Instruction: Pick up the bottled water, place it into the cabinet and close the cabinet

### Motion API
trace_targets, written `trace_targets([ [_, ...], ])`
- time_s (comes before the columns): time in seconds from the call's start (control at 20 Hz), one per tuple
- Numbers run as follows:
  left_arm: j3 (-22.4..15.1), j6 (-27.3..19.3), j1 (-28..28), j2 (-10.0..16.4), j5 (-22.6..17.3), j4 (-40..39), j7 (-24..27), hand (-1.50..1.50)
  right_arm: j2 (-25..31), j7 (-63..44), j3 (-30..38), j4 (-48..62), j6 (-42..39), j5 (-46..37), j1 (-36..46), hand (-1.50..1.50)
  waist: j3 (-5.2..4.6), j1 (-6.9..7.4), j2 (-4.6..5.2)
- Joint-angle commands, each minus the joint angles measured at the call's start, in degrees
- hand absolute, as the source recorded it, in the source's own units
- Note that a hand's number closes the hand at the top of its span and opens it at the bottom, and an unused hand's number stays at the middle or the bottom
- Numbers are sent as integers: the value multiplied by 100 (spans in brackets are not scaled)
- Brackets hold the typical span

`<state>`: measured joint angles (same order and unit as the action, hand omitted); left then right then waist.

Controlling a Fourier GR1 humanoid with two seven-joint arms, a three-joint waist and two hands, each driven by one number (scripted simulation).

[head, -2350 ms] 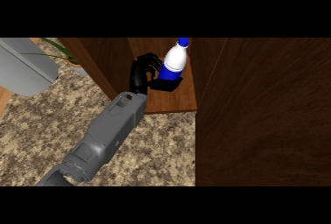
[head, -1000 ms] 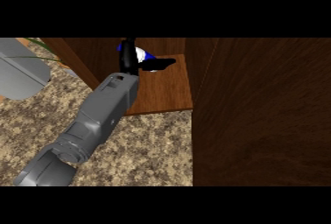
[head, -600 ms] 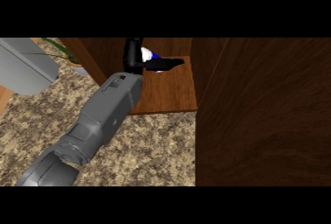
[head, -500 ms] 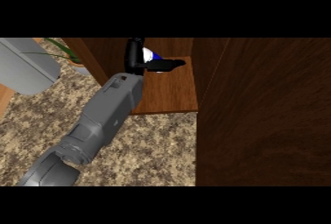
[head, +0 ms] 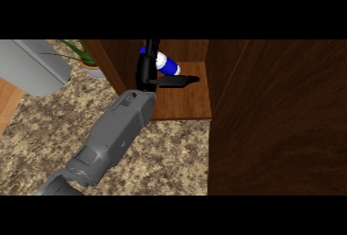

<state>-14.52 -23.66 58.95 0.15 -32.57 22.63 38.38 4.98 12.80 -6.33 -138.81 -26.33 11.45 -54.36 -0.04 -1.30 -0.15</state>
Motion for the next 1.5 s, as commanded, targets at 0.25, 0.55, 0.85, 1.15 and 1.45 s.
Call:
trace_targets([
  [0.25,-787,451,-1321,-14,-356,1866,-313,-150,-6,-343,-46,-718,164,208,-223,-150,1,146,-48],
  [0.55,-1305,675,-2259,-12,-369,3413,-539,-150,108,-506,148,-789,272,399,-48,-150,3,244,-43],
  [0.85,-1906,558,-3430,182,-82,4768,-589,-150,172,-470,-28,-837,262,-9,-70,-150,1,181,-28],
  [1.15,-2113,597,-4344,693,-106,5793,-853,150,658,-408,-315,-1089,-222,-515,-84,150,-5,194,-22],
  [1.45,-2021,716,-5439,1568,-180,7071,-888,150,1058,-94,-762,-889,-843,-1100,-144,150,-1,210,-45],
])
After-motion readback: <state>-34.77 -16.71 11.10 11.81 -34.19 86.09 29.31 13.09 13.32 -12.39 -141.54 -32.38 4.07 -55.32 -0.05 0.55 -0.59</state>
